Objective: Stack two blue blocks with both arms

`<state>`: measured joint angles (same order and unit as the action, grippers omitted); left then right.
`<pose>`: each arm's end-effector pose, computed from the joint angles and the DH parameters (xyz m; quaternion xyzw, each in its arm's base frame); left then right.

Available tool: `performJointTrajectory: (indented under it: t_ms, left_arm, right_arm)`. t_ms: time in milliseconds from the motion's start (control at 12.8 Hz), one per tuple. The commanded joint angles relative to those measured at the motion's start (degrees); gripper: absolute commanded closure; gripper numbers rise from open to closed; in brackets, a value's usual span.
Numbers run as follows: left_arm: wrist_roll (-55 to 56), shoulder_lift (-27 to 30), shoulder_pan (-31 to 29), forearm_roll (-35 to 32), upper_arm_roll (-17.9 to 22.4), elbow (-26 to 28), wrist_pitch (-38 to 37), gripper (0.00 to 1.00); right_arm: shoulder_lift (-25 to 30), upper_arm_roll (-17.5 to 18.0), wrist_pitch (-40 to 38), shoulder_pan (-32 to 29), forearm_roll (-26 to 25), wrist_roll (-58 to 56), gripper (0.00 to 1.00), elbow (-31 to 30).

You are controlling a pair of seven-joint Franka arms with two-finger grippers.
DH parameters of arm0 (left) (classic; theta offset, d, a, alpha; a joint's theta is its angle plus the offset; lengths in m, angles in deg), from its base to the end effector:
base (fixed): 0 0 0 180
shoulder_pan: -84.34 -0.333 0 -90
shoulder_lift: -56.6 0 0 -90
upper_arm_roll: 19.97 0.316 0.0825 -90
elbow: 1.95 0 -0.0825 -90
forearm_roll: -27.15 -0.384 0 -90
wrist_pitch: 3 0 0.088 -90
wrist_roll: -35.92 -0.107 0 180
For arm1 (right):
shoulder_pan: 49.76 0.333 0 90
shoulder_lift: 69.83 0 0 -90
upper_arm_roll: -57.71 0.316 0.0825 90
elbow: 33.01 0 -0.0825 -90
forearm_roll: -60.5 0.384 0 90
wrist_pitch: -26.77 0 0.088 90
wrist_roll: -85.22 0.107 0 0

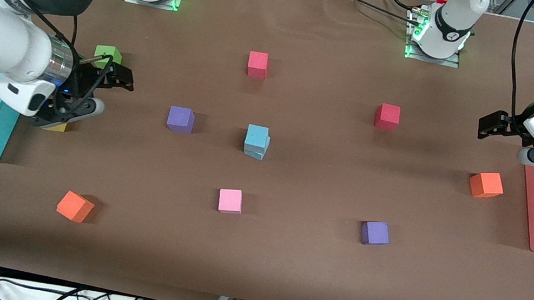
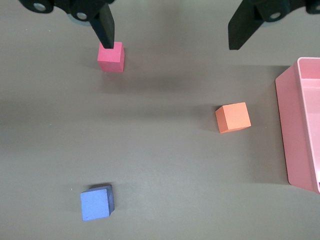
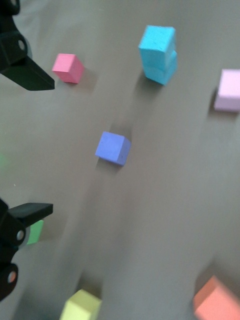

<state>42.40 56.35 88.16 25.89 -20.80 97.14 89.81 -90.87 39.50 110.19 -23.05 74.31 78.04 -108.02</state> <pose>0.5498 -0.0424 0.5514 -0.9982 -0.0148 0.0556 0.0164 0.6232 0.1563 0.5261 -0.9827 -0.1412 0.1022 0.0624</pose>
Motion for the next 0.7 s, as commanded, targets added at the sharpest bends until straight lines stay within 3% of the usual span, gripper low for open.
performJointTrajectory:
  t_ms: [0, 78, 156, 390, 624]
  left_arm:
    - [-0.5, 1.66, -0.21, -0.59, -0.23, 1.63, 0.44, 0.0]
    - [-0.5, 1.66, -0.21, -0.59, -0.31, 1.63, 0.35, 0.0]
    - [-0.5, 1.66, -0.21, -0.59, -0.31, 1.63, 0.35, 0.0]
    - [-0.5, 1.66, -0.3, -0.59, -0.23, 1.63, 0.35, 0.0]
    - [-0.5, 1.66, -0.3, -0.59, -0.23, 1.63, 0.35, 0.0]
  right_arm:
    - [6.42, 16.56, -0.98, -13.73, -10.78, 8.22, 0.01, -2.32]
    - [9.05, 21.94, -0.71, -18.57, -13.87, 9.11, 0.01, -4.34]
    - [11.86, 23.91, 0.59, -22.19, -14.51, 11.03, 0.01, -8.36]
    - [22.15, 24.37, 10.25, -29.24, -13.55, 11.14, 0.01, -23.92]
    - [23.93, 24.02, 9.49, -30.57, -13.9, 10.79, 0.01, -24.22]
